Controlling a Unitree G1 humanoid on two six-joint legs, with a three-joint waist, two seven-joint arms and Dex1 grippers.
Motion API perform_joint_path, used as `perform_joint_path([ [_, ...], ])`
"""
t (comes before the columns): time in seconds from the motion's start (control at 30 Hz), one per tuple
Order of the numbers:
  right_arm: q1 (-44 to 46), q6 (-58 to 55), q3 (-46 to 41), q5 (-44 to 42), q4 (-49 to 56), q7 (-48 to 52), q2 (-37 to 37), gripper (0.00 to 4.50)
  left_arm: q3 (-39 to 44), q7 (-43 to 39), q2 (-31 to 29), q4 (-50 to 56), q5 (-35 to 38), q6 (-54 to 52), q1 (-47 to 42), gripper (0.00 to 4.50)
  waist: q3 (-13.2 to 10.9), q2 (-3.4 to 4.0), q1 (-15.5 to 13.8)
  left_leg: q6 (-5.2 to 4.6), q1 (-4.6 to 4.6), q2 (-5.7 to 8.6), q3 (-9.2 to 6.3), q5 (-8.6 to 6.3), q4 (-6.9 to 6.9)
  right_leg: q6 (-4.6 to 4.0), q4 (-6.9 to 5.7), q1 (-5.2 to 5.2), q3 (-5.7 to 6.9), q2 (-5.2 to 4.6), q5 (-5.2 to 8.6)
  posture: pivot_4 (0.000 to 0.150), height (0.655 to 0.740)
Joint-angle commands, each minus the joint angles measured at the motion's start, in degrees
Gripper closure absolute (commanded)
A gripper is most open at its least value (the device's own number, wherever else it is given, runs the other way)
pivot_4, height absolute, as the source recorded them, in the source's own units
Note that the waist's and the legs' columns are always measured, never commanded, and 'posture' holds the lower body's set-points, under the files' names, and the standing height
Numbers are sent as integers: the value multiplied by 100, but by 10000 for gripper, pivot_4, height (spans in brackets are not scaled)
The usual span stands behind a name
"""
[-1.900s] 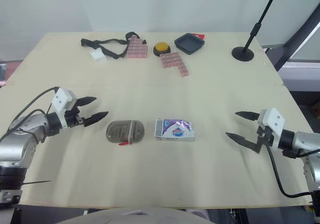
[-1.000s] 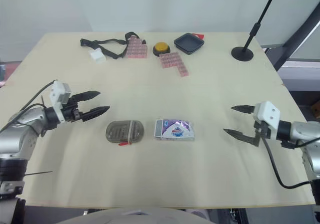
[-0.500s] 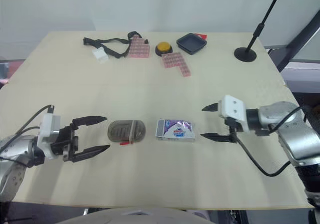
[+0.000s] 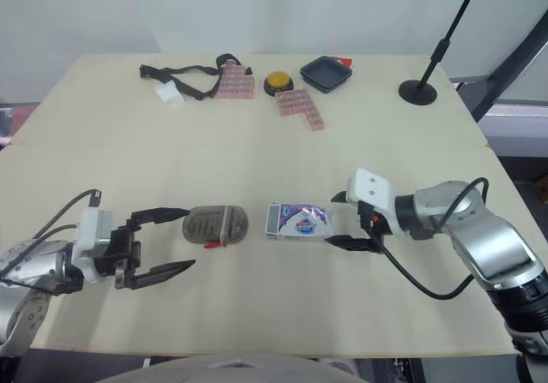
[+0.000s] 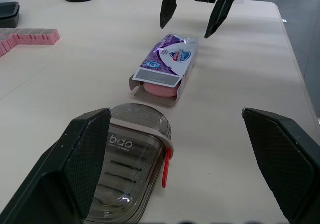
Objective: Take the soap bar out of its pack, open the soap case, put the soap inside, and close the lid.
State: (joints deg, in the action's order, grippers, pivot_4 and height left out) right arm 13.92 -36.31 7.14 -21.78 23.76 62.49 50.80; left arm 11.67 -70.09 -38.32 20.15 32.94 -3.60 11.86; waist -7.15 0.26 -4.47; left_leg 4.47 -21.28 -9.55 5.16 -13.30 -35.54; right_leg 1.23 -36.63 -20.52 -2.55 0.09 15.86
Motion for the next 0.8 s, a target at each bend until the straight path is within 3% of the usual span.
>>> perform_joint_path([
  [0.03,3,52,-27,-30,184,-82,-45,0,-24,18,9,105,1,123,9,271,0,0,0,0,0,0,0,0,0,0,-1,0,0,0,0,1500,7400],
  [0.8,-246,1424,476,749,-600,-481,-786,0,-142,127,8,296,36,125,134,271,1,0,36,3,9,1,4,2,-1,0,-15,0,-6,0,0,1500,7400],
])
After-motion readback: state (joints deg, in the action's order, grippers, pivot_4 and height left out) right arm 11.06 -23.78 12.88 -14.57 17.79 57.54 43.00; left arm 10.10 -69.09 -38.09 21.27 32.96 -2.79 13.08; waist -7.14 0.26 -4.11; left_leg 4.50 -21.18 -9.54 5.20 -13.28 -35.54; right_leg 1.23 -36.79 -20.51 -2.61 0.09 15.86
